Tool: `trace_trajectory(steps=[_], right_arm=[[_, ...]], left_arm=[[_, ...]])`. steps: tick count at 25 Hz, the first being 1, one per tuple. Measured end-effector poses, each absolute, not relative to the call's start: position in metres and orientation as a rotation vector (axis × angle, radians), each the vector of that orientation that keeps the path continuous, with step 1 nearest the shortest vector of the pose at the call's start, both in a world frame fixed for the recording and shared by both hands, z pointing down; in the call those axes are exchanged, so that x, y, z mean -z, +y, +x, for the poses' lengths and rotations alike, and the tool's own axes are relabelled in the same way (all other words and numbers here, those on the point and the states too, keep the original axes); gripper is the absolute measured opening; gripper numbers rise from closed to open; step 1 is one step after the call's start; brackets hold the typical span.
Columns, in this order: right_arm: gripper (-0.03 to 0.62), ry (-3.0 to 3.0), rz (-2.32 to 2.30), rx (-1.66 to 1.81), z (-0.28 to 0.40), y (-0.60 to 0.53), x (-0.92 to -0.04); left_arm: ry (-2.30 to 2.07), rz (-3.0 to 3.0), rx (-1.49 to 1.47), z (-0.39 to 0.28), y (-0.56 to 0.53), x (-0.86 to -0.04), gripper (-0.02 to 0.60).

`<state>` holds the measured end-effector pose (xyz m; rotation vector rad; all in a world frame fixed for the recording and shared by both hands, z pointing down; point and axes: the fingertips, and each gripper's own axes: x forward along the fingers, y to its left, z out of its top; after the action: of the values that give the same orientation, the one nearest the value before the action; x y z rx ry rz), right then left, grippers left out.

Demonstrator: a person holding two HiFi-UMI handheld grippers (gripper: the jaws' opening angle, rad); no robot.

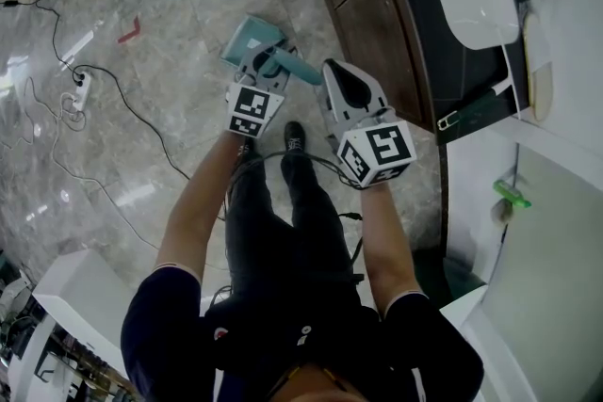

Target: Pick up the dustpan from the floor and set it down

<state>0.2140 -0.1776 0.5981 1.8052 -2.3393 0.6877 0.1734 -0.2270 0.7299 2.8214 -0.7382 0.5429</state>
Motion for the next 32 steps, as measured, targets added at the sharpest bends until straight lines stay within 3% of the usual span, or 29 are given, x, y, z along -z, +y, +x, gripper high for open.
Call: trace_trajectory(steps=[24, 32], right_arm=[[0.006, -2.359, 1.770, -0.660, 0.185, -0.154, -0.570], [0.006, -2.407, 1.731, -0.600, 0.158, -0.149, -0.526]], left_arm=[[-0.712, 2.560, -0.813, 0.096, -0.163, -0.773, 0.091], [-0.814, 2.586, -0.742, 0.043, -0.156, -0.688, 0.089]])
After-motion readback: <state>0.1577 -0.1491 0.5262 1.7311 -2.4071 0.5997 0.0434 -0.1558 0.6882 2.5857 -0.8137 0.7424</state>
